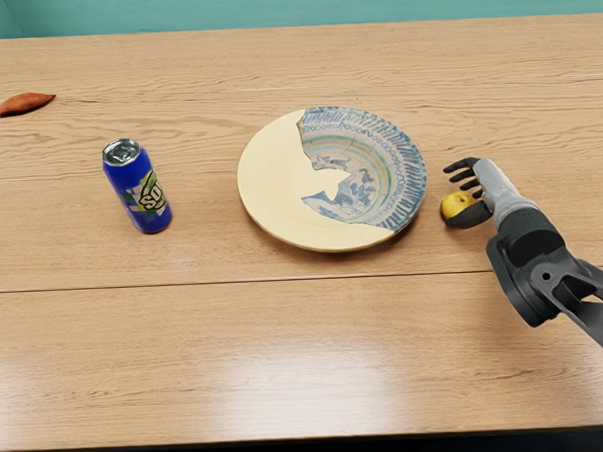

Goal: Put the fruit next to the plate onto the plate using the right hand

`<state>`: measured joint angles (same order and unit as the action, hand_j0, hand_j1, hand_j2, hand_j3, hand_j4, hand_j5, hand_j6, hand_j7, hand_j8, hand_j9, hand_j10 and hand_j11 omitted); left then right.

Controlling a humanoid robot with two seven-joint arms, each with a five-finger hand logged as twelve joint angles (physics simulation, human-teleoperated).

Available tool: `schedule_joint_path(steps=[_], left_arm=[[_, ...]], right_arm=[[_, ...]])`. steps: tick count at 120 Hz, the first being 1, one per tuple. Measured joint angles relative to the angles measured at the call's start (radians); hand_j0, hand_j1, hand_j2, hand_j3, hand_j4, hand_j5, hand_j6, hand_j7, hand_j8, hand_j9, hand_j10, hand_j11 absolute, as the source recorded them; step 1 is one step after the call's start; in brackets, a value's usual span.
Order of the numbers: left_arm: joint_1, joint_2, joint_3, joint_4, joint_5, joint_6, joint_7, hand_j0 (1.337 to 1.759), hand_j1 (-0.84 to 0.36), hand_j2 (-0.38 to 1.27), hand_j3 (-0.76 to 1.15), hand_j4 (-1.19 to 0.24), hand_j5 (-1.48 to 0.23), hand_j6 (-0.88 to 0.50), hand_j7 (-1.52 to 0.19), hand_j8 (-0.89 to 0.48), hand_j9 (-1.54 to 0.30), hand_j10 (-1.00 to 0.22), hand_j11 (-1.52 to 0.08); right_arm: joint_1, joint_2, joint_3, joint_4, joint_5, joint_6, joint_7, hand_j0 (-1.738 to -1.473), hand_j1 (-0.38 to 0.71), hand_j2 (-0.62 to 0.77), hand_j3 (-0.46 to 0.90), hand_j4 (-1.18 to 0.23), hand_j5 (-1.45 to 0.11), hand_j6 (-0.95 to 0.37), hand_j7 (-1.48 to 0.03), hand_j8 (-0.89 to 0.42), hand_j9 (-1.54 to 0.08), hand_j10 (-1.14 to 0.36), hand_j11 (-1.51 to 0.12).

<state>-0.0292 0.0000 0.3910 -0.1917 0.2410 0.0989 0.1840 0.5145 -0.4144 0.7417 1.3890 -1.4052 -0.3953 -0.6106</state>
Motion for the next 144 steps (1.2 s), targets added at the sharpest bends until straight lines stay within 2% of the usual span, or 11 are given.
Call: schedule_joint_path(steps=[41,53,64,85,89,95,104,122,144], left_arm=[[0.0,0.0,0.0,0.0,0.0,0.0,0.0,1.658,0.35,0.0,0.0,0.0,0.0,0.0,0.0,0.0,0.0,0.0,0.0],[0.0,0.0,0.0,0.0,0.0,0.0,0.0,1.658,0.35,0.0,0.0,0.0,0.0,0.0,0.0,0.0,0.0,0.0,0.0],[0.0,0.0,0.0,0.0,0.0,0.0,0.0,1.658,0.35,0.0,0.0,0.0,0.0,0.0,0.0,0.0,0.0,0.0,0.0],[0.0,0.0,0.0,0.0,0.0,0.0,0.0,1.658,0.35,0.0,0.0,0.0,0.0,0.0,0.0,0.0,0.0,0.0,0.0],[0.0,0.0,0.0,0.0,0.0,0.0,0.0,1.658,0.35,0.0,0.0,0.0,0.0,0.0,0.0,0.0,0.0,0.0,0.0],[0.0,0.0,0.0,0.0,0.0,0.0,0.0,1.658,0.35,0.0,0.0,0.0,0.0,0.0,0.0,0.0,0.0,0.0,0.0],[0.0,0.0,0.0,0.0,0.0,0.0,0.0,1.658,0.35,0.0,0.0,0.0,0.0,0.0,0.0,0.0,0.0,0.0,0.0],[0.0,0.0,0.0,0.0,0.0,0.0,0.0,1.658,0.35,0.0,0.0,0.0,0.0,0.0,0.0,0.0,0.0,0.0,0.0],[0.0,0.0,0.0,0.0,0.0,0.0,0.0,1.658,0.35,0.0,0.0,0.0,0.0,0.0,0.0,0.0,0.0,0.0,0.0]], right_arm=[[-0.001,0.0,-0.002,-0.005,0.003,0.001,0.0,-1.657,0.17,-0.07,0.0,-0.45,-0.6,-0.45,-0.59,-0.45,-0.6,-0.45,-0.6],[-0.001,0.0,-0.002,-0.005,0.004,0.003,0.0,-1.656,0.21,-0.03,0.0,-0.49,-0.66,-0.5,-0.65,-0.42,-0.66,-0.49,-0.66],[-0.001,0.0,-0.002,-0.004,0.005,0.005,0.0,-1.655,0.24,0.03,0.0,-0.55,-0.74,-0.56,-0.72,-0.37,-0.74,-0.45,-0.74],[-0.003,-0.001,-0.002,-0.002,0.018,0.012,-0.002,-1.646,0.27,0.03,0.0,-0.71,-0.85,-0.47,-0.89,-0.29,-0.88,-0.36,-0.91],[-0.002,-0.001,-0.002,-0.002,0.022,0.012,-0.002,-1.645,0.27,0.03,0.0,-0.73,-0.87,-0.47,-0.91,-0.28,-0.9,-0.38,-0.93],[0.002,-0.004,0.002,-0.002,0.031,0.013,-0.002,-1.646,0.26,0.12,0.0,-0.74,-0.91,-0.5,-0.94,-0.32,-0.94,-0.42,-0.97],[0.024,-0.011,0.008,-0.002,0.054,0.014,-0.002,-1.648,0.24,0.26,0.0,-0.75,-0.95,-0.57,-0.96,-0.38,-0.98,-0.49,-1.01],[0.081,-0.049,0.009,-0.001,0.127,0.02,-0.001,-1.652,0.22,0.42,0.0,-0.76,-1.01,-0.66,-1.0,-0.47,-1.03,-0.58,-1.05],[0.17,-0.081,0.01,0.003,0.245,0.055,-0.001,-1.654,0.2,0.38,0.0,-0.76,-1.06,-0.67,-1.02,-0.47,-1.06,-0.59,-1.07]])
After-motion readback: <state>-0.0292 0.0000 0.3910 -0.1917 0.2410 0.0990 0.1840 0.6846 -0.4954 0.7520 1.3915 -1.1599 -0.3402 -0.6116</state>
